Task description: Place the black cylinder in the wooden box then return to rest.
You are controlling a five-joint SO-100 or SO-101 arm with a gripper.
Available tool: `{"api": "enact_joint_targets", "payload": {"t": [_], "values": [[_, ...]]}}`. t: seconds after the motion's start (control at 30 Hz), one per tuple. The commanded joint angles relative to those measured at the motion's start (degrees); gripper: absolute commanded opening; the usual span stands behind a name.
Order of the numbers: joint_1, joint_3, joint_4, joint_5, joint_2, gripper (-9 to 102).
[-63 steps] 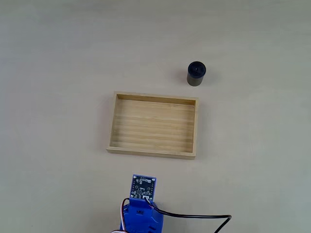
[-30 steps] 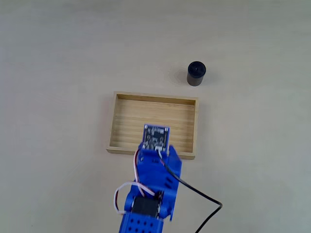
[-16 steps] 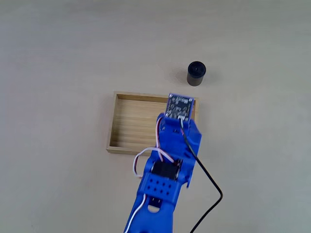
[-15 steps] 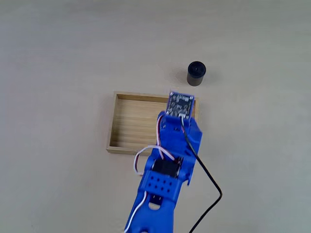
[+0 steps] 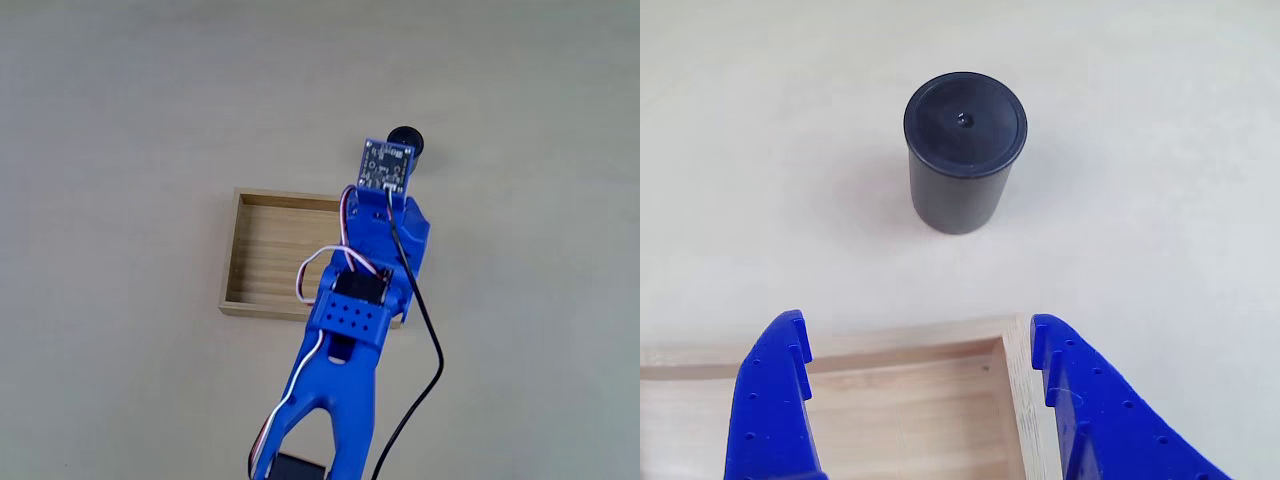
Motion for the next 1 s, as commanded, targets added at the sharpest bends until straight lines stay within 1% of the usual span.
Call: {"api": "enact_joint_targets", "payload": {"t": [0.0, 0.33, 0.97], "values": [[-0.44, -11.87, -2.29, 0.79, 0.97, 34], [-0.35, -21.18, -2.46, 1.14, 9.14, 35], [1.93, -27.16, -2.46, 3.08, 15.47, 36]]}}
